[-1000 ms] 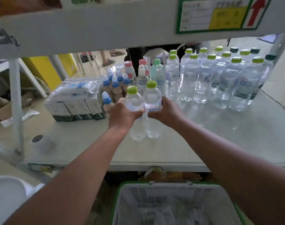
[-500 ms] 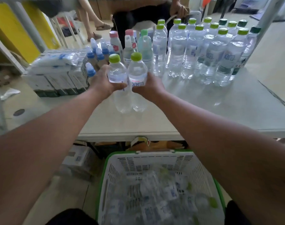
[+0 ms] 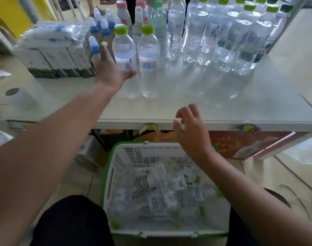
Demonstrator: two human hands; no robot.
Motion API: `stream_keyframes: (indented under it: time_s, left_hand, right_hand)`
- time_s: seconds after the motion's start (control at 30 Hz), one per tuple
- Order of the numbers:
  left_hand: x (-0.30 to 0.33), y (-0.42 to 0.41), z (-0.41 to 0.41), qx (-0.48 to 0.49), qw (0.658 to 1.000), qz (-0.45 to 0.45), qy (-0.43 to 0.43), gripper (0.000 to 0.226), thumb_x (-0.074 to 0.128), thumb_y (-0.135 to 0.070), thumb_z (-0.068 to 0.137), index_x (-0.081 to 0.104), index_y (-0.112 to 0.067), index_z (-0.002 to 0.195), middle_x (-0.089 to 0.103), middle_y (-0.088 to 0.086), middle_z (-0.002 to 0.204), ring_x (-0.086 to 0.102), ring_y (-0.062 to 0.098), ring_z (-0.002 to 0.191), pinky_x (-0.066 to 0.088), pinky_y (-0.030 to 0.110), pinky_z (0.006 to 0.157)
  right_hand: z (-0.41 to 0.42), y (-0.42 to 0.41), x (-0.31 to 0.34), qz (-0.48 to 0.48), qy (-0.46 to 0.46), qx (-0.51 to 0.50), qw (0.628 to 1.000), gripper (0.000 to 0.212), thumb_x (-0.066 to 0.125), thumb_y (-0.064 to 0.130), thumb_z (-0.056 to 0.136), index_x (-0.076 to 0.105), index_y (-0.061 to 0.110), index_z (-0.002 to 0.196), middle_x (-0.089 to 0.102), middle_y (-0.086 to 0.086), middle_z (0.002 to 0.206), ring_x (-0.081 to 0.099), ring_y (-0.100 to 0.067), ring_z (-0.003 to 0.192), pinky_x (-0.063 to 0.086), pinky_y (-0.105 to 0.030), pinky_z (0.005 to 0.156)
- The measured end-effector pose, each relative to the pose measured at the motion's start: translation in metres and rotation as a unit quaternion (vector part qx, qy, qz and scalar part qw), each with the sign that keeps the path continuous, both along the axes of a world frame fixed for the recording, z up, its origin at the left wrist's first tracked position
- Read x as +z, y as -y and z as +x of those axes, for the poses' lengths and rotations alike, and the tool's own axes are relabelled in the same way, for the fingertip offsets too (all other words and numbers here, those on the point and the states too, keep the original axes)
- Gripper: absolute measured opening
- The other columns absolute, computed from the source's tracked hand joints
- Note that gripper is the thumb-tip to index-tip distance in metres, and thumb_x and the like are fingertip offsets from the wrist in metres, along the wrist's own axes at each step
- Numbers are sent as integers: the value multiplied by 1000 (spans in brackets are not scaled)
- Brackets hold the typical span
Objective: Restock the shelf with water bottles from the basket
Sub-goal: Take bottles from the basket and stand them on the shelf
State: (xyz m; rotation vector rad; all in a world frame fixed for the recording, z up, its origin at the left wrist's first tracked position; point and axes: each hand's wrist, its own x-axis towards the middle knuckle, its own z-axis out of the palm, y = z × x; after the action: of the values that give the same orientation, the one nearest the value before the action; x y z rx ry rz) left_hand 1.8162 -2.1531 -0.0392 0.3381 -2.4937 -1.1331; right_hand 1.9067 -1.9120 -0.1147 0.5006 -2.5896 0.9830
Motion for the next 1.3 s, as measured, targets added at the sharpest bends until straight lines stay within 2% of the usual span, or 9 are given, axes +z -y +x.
stream_keyframes:
  time_s: [0.13, 0.3, 0.43, 0.57, 0.73, 0.8, 0.93, 1.03, 1.3]
  left_hand:
    - [-50, -47, 89, -54, 973, -141, -174, 60, 69, -5, 74, 43, -3, 127, 50, 13, 123, 47, 23, 115, 36, 22, 103]
    - [-197, -102, 199, -246, 956, -136, 83, 63, 51, 16, 62, 61, -18, 114, 54, -1, 123, 45, 15, 118, 46, 37, 98]
    - [-263, -111, 236, -345, 878, -257, 208, 71, 67, -6, 50, 59, -31, 116, 58, -2, 133, 50, 29, 128, 48, 53, 95]
    - [-257, -128, 219, -371, 828, -352, 229, 46, 88, -32, 47, 69, -37, 89, 70, -11, 105, 66, 20, 108, 52, 51, 87]
    - [-270, -135, 208, -374, 793, -408, 253, 12, 64, -31, 64, 71, -34, 73, 71, -11, 82, 71, 18, 95, 47, 55, 90]
    - [-280, -135, 213, -379, 778, -412, 285, 27, 43, -27, 67, 70, -32, 69, 69, -9, 78, 71, 19, 93, 35, 58, 91]
    - [-278, -134, 209, -352, 802, -417, 243, 14, 65, -34, 58, 69, -34, 72, 70, -12, 81, 70, 17, 95, 46, 61, 88]
    - [-279, -131, 208, -337, 819, -379, 267, 44, 85, -36, 34, 69, -36, 76, 71, -14, 85, 71, 15, 94, 50, 60, 81]
    - [-273, -125, 203, -318, 827, -358, 293, 74, 87, -37, 2, 72, -38, 74, 72, -14, 85, 71, 11, 88, 56, 55, 68]
  right_hand:
    - [55, -38, -100, 95, 285, -31, 953, 11, 55, 25, 88, 49, 22, 96, 52, 7, 100, 55, -17, 80, 43, -24, 61]
    - [85, -51, -169, 177, 545, 3, 820, 68, 56, 33, 91, 26, 9, 146, 43, -9, 146, 45, -24, 130, 39, -27, 98]
    - [85, -45, -180, 180, 546, -6, 819, 63, 56, 37, 87, 36, 15, 142, 50, -8, 140, 50, -24, 126, 41, -28, 96]
    - [72, -47, -208, 183, 569, -10, 802, 65, 56, 51, 64, 58, 21, 121, 65, -2, 119, 62, -20, 109, 50, -30, 91]
    - [66, -48, -216, 103, 591, -33, 800, 97, 71, 47, 63, 31, 14, 145, 56, -6, 134, 55, -22, 121, 44, -29, 100]
    - [68, -50, -228, 46, 608, -35, 792, 122, 72, 49, 52, 10, 16, 151, 49, -6, 142, 49, -20, 127, 40, -32, 106]
    - [66, -58, -273, -5, 610, -48, 791, 139, 70, 56, 41, -1, 14, 152, 52, -1, 138, 52, -16, 124, 42, -33, 105]
    - [69, -52, -262, 33, 589, -56, 805, 137, 67, 67, 41, 4, 16, 152, 49, -2, 142, 50, -18, 127, 41, -33, 105]
    - [77, -47, -245, 44, 543, -82, 834, 115, 66, 62, 60, 14, 15, 152, 44, -4, 147, 46, -19, 132, 37, -30, 105]
